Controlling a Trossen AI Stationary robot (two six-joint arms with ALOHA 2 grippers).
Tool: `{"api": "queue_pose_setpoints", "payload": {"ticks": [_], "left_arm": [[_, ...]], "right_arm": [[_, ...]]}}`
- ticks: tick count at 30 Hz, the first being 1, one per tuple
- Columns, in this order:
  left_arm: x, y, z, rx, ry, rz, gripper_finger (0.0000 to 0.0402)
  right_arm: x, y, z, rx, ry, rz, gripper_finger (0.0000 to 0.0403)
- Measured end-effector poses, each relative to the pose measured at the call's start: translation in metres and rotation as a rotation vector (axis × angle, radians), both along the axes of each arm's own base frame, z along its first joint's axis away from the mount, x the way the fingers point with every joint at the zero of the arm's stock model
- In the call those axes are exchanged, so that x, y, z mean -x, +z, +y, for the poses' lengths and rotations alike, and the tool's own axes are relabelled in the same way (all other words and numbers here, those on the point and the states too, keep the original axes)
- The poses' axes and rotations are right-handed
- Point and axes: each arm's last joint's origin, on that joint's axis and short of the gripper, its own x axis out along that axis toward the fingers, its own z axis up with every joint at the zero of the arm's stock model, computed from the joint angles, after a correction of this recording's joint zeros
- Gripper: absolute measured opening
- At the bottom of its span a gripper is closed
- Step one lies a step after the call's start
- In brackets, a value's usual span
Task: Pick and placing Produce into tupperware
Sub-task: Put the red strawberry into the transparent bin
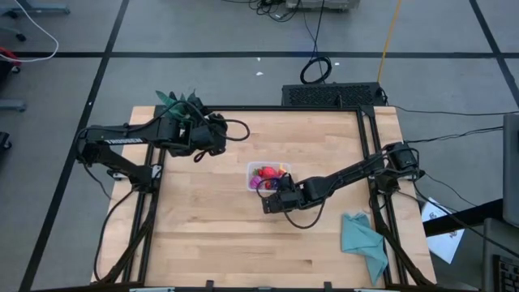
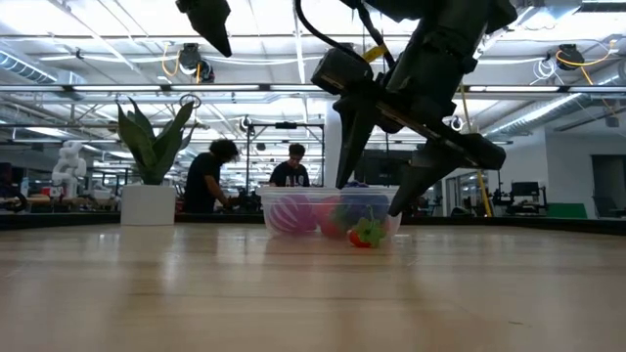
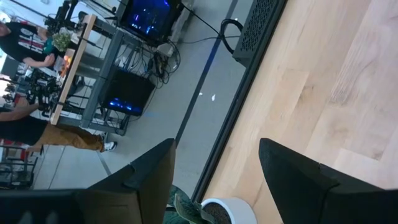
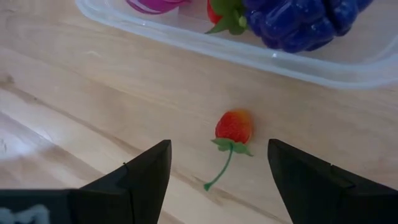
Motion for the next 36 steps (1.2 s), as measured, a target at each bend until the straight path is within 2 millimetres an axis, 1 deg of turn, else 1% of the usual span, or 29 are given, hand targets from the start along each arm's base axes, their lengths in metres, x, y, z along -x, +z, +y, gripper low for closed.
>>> {"api": "queue_pose_setpoints", "payload": {"ticks": [5, 12, 15, 30, 36], "left_arm": [[-0.001, 0.001, 0.0, -0.011, -0.018, 0.009, 0.0239], [-0.001, 0.001, 0.0, -0.012, -0.018, 0.009, 0.0239], [-0.001, 0.001, 0.0, -0.012, -0.018, 0.009, 0.0239], [-0.001, 0.001, 0.0, -0.014, -0.022, 0.015, 0.0239], [-0.001, 0.001, 0.0, -0.014, -0.022, 0.015, 0.0239]], "right_arm": [[0.0, -0.002, 0.0, -0.009, -0.017, 0.003, 0.0256], [-0.007, -0.026, 0.002, -0.046, -0.028, 0.054, 0.0256], [-0.008, -0.029, 0.002, -0.058, -0.027, 0.055, 0.0256], [-0.009, -0.03, -0.005, -0.083, -0.101, 0.069, 0.0255], [-0.009, -0.031, -0.006, -0.095, -0.133, 0.077, 0.0236]]}}
